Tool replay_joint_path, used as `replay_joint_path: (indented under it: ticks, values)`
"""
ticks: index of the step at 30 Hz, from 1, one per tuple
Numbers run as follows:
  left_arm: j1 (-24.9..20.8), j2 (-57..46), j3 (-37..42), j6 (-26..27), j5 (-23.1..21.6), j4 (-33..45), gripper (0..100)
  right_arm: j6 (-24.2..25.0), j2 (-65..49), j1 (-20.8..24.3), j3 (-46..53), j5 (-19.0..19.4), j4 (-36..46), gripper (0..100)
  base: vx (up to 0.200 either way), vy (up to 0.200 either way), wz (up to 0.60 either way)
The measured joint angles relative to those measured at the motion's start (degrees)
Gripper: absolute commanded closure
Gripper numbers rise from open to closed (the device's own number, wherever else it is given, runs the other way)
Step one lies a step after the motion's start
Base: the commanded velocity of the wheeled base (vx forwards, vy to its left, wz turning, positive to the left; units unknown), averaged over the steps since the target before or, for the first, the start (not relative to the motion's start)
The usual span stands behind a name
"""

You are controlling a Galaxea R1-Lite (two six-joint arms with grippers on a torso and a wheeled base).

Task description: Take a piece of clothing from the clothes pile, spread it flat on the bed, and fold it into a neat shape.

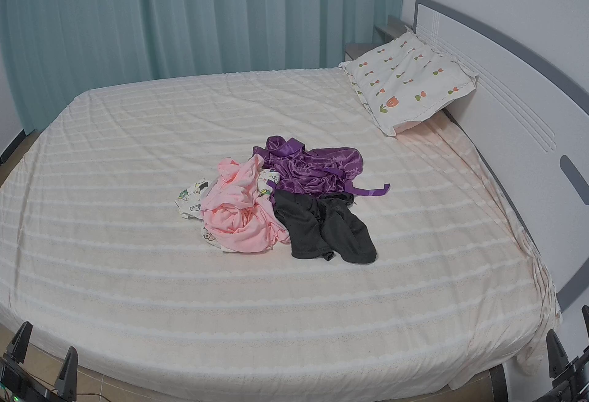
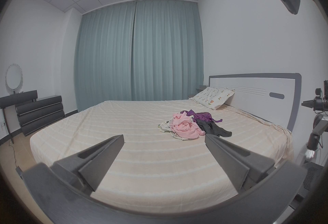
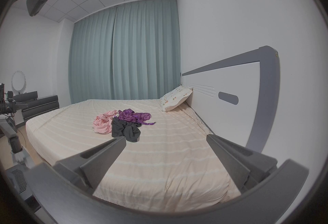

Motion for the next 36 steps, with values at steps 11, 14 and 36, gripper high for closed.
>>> replay_joint_path:
  ticks: [11,14,36]
  values:
    - [0.0,0.0,0.0,0.0,0.0,0.0,0,0.0,0.0,0.0,0.0,0.0,-0.1,0,0.0,0.0,0.0]
    - [0.0,0.0,0.0,0.0,0.0,0.0,0,-0.5,0.0,0.0,0.0,0.1,0.1,0,0.0,0.0,0.0]
    - [0.0,0.0,0.0,-0.2,0.0,0.0,0,9.1,30.1,0.7,-14.4,20.3,-5.0,0,0.0,0.0,0.0]
